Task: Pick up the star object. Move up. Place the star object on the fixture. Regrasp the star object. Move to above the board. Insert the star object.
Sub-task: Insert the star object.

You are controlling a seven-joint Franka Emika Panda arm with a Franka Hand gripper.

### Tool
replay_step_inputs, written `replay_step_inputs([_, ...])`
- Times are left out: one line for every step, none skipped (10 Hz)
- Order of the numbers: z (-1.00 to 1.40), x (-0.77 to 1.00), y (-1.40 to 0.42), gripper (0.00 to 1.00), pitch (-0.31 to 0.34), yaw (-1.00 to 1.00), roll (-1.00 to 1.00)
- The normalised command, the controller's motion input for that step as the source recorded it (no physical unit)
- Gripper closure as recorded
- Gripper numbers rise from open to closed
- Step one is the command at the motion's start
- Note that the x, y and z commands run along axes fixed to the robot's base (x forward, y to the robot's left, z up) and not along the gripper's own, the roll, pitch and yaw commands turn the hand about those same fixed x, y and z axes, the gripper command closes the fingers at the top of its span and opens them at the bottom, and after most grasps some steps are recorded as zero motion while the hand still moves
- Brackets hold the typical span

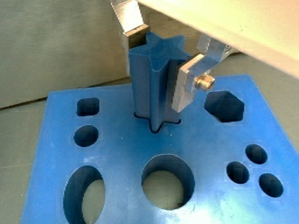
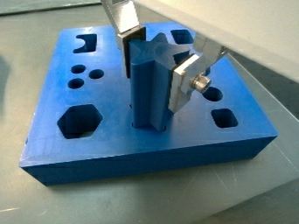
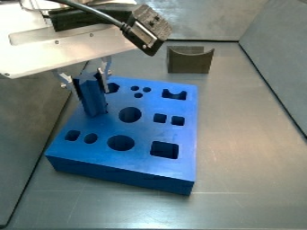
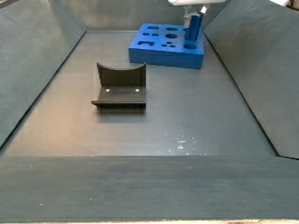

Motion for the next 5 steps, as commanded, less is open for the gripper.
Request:
replay_step_inputs([-1.00, 0.00, 0.00, 1.00, -0.031, 0.00, 0.00])
replay_step_inputs([-1.00, 0.00, 0.00, 1.00, -0.037, 0.00, 0.00])
replay_step_inputs([-1.00, 0.00, 0.00, 1.00, -0.034, 0.00, 0.00])
replay_step_inputs([-1.00, 0.00, 0.00, 1.00, -0.029, 0.00, 0.00])
replay_step_inputs([-1.00, 0.00, 0.00, 1.00, -0.020, 0.00, 0.00])
